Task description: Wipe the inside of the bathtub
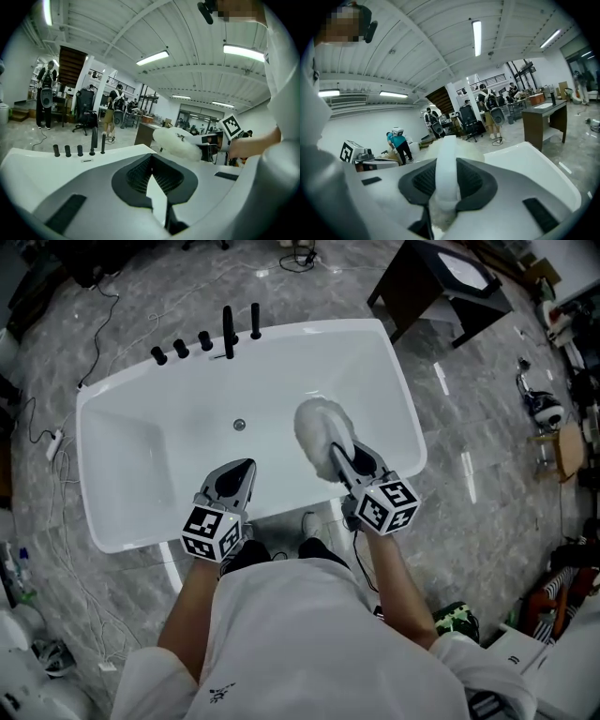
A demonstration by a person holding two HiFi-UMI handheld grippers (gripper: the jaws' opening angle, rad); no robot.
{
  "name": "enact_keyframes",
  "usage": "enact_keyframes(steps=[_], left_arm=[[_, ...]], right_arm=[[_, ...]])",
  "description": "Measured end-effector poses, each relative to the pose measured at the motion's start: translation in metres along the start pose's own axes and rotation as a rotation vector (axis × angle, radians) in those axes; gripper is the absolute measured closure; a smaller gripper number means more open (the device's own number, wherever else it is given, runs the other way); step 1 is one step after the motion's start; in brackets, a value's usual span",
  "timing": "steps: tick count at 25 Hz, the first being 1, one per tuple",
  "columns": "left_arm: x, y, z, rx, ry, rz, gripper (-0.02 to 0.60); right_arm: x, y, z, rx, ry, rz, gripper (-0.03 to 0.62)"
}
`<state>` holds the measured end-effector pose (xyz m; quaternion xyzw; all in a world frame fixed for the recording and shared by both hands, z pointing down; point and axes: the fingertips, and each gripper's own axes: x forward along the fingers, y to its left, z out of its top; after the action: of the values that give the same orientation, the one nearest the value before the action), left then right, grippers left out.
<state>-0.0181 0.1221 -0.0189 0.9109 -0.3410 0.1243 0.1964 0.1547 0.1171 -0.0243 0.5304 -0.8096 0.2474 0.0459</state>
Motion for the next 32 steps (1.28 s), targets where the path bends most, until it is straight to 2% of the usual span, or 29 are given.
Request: enact_keyframes(steps=[9, 17, 24, 32], left_arm=[[-0.011, 0.039, -0.005, 0.013, 0.010, -0.106, 0.571], [0.011, 0.048, -0.017, 0.046, 0.039, -0.180, 0.571], [0.071, 0.029, -0.021, 0.029, 0.016, -0.168, 0.571], [0.180, 0.031, -0.026, 0.012, -0.003, -0.089, 0.571]], right_arm=[[0.010, 0.008, -0.011, -0.046, 0.011, -0.160, 0.496], [0.013, -0.026, -0.024, -0.015, 0.010, -0.263, 0.496], [0.030, -0.105, -0.026, -0.027, 0.006, -0.267, 0.496], [0.077, -0.238, -0.023, -0.034, -0.058, -0.293, 0.496]])
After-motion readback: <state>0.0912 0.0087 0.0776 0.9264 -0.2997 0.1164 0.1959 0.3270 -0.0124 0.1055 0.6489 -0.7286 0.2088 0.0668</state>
